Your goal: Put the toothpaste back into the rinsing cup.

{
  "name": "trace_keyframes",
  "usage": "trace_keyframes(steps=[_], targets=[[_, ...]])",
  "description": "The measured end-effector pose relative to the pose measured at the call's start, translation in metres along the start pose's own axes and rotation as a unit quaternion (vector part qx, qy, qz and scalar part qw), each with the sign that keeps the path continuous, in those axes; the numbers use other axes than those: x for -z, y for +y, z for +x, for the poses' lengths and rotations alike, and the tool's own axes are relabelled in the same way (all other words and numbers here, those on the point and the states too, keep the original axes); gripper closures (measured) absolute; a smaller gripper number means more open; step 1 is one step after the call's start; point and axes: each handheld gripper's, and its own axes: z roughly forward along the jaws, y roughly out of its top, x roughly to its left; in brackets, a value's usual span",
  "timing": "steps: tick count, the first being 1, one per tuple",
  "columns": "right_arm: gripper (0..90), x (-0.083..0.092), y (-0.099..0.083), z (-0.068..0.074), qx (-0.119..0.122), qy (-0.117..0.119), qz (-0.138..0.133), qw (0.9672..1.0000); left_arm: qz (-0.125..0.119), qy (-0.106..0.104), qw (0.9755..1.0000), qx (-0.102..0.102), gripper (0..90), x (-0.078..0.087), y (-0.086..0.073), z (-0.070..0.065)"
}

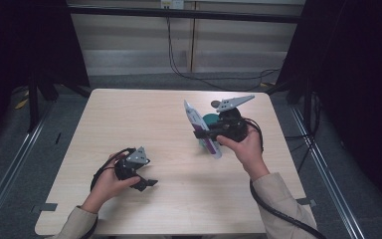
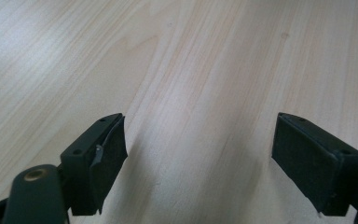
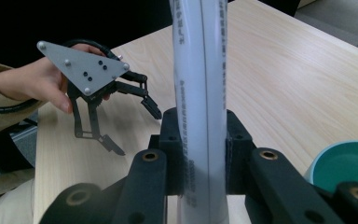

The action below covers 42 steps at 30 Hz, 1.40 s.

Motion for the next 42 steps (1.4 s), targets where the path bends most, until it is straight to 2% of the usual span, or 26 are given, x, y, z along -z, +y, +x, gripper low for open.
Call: trace_keyframes(steps=[12,13,15,18,22,24,25,30,42], targets=[[74.3,0.002,0.011,-0.006,-0.005,-0.021,-0.028,0.9994,0.001,-0.003,1.0000,-0.002,17.8,-0.005,-0.004,-0.001],[74.2,0.002,0.012,-0.007,-0.005,-0.021,-0.029,0.9993,0.007,-0.003,0.9999,-0.009,17.8,-0.005,-0.004,0.000],[74.2,0.002,0.014,-0.008,-0.008,-0.019,-0.036,0.9991,0.000,-0.004,1.0000,-0.001,17.3,-0.006,-0.006,-0.001],[74.3,0.001,0.017,-0.009,-0.011,-0.024,-0.041,0.9988,-0.003,-0.006,1.0000,-0.005,17.2,-0.006,-0.007,0.000],[74.3,-0.001,0.019,-0.012,-0.014,-0.027,-0.052,0.9982,-0.018,-0.012,0.9997,0.007,15.8,-0.008,-0.010,0.000],[74.3,-0.001,0.020,-0.013,-0.015,-0.030,-0.054,0.9980,-0.019,-0.014,0.9997,0.003,15.6,-0.007,-0.011,0.001],[74.3,-0.001,0.021,-0.013,-0.016,-0.029,-0.055,0.9979,-0.029,-0.016,0.9994,0.003,15.5,-0.009,-0.012,0.001],[74.2,-0.002,0.022,-0.017,-0.019,-0.037,-0.060,0.9973,-0.042,-0.018,0.9989,0.007,14.0,-0.010,-0.015,0.000],[74.2,0.000,0.027,-0.030,-0.033,-0.067,-0.083,0.9937,-0.046,-0.016,0.9988,0.009,13.1,-0.010,-0.016,0.000]])
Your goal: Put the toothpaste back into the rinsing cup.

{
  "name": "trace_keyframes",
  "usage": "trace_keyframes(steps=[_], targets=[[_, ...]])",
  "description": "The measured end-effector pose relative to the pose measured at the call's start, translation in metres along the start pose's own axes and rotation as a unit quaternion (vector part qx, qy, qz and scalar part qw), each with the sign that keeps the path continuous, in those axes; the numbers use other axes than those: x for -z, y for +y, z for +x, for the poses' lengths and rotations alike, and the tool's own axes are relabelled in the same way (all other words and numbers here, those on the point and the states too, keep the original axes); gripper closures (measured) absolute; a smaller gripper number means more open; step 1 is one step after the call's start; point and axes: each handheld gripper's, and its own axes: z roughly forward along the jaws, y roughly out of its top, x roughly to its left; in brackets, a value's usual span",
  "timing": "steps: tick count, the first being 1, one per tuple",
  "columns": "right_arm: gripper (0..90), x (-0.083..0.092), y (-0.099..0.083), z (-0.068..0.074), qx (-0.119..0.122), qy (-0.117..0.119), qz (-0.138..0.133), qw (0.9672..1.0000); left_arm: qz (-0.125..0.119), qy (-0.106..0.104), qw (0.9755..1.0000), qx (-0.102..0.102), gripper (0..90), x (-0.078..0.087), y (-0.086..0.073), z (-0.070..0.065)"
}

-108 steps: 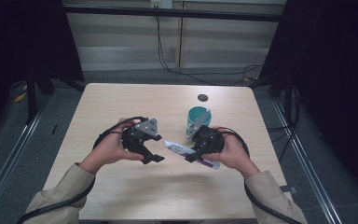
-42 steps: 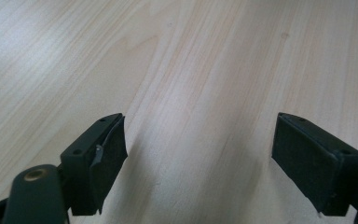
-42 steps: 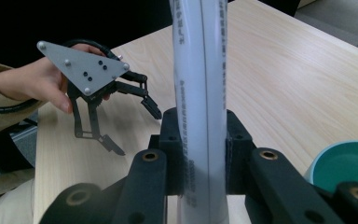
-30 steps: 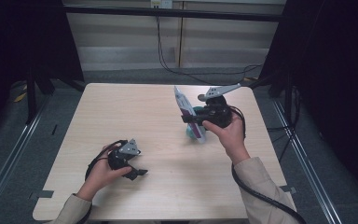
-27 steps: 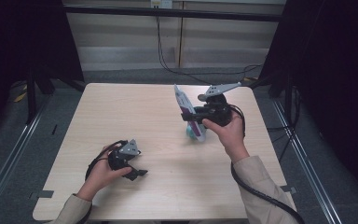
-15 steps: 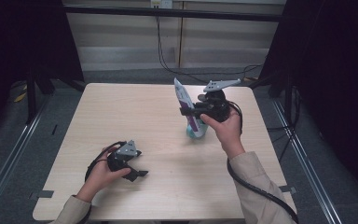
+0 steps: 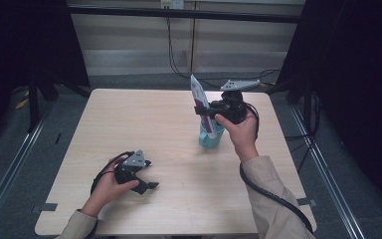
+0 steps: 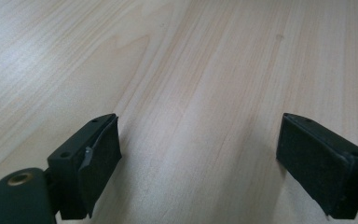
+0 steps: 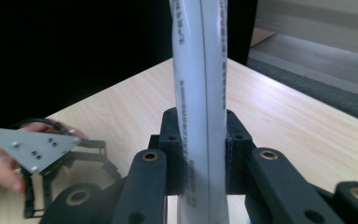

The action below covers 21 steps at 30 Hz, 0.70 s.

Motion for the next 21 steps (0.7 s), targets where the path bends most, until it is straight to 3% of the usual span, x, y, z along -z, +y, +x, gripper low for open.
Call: trace_keyframes(steps=[21], targets=[[74.2,-0.005,0.001,-0.024,-0.023,-0.032,-0.031,0.9987,0.002,-0.004,1.0000,-0.003,9.8,-0.001,0.001,-0.001]])
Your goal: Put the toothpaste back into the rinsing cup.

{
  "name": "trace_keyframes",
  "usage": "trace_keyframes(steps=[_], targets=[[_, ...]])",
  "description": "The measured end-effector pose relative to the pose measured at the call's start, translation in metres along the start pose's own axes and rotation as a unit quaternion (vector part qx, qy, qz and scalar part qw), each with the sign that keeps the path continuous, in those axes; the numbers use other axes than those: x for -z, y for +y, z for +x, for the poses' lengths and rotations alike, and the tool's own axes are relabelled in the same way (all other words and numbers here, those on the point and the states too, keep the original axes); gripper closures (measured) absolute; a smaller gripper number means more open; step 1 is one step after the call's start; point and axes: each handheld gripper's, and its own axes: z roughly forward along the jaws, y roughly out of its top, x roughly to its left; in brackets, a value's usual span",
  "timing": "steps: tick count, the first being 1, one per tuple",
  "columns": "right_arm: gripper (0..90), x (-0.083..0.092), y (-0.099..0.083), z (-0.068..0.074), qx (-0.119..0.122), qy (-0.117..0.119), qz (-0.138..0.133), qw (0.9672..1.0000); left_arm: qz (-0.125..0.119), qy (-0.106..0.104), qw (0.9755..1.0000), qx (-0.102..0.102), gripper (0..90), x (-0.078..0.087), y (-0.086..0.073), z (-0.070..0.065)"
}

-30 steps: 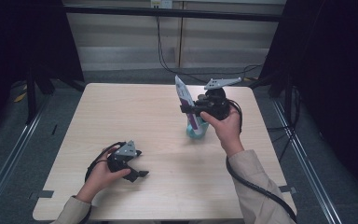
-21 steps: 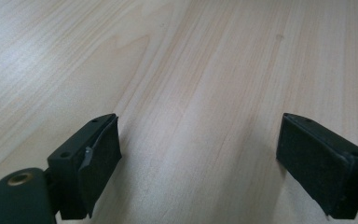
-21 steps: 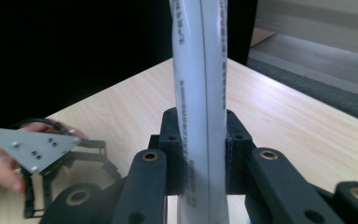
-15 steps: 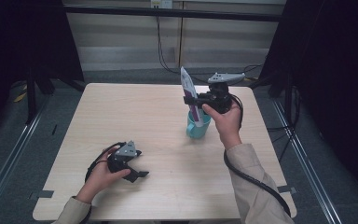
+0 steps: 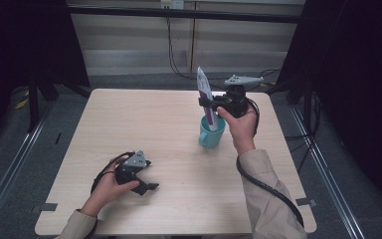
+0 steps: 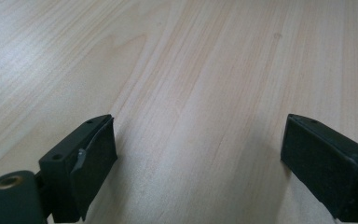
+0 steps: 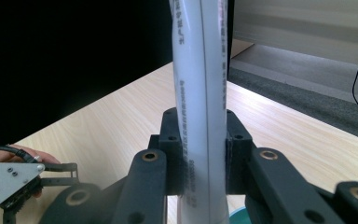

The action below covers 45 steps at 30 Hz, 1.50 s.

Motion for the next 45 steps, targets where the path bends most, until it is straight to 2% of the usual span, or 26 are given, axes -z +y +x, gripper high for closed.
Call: trace_keyframes(steps=[10,22,30,45], targets=[[74.1,-0.005,-0.001,-0.011,-0.007,-0.008,-0.012,0.9999,0.002,0.001,1.0000,-0.001,9.2,0.000,0.000,0.000],[74.1,-0.011,0.000,-0.015,0.000,-0.017,-0.020,0.9997,0.001,0.003,1.0000,0.001,8.7,0.000,0.000,-0.001],[74.0,-0.012,-0.006,-0.022,-0.007,-0.027,-0.026,0.9993,0.003,0.002,1.0000,0.000,8.4,0.000,0.000,-0.001],[73.9,-0.023,-0.020,-0.028,-0.013,-0.030,-0.029,0.9990,0.004,0.001,1.0000,0.000,8.1,0.000,0.000,-0.001]])
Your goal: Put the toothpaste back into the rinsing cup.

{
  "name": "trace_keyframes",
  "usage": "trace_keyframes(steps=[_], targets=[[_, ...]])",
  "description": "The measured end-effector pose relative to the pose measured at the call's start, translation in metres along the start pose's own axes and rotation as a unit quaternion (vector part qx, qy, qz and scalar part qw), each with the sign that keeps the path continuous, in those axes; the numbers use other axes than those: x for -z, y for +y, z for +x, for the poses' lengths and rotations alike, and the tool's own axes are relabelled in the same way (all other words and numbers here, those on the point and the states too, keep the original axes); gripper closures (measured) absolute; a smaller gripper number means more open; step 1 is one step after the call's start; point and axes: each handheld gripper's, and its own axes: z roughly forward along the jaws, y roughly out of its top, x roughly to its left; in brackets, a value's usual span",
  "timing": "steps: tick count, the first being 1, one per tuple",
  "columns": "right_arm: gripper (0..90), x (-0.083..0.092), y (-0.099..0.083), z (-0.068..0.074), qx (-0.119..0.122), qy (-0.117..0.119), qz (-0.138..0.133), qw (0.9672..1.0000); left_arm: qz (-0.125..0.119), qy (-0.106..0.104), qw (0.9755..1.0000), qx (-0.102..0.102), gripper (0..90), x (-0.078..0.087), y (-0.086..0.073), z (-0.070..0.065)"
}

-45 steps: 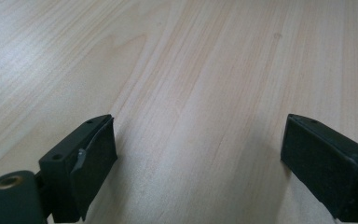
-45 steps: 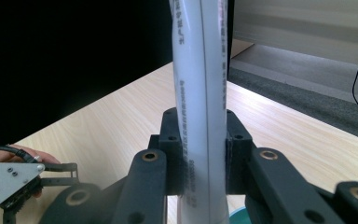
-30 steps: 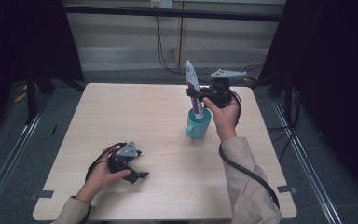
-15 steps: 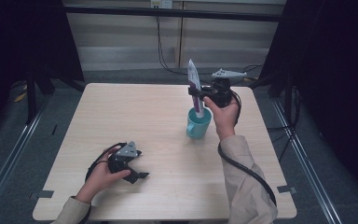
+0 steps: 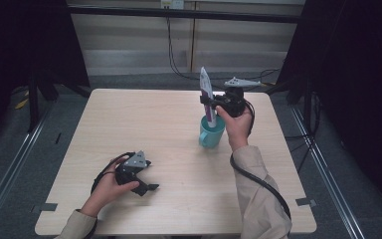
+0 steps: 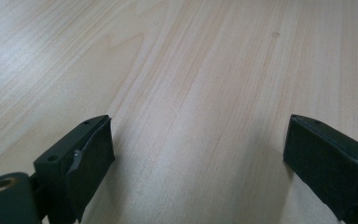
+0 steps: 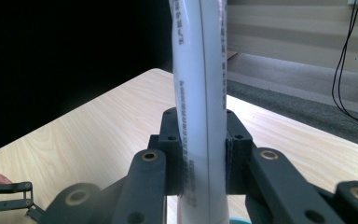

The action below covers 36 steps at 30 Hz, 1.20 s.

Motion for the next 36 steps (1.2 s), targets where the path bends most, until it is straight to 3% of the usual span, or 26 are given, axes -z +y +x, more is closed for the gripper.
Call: trace_keyframes(steps=[36], targets=[[73.6,-0.010,-0.038,-0.014,-0.009,-0.020,0.017,0.9996,0.001,-0.001,1.0000,0.000,7.9,0.000,0.000,-0.001]])
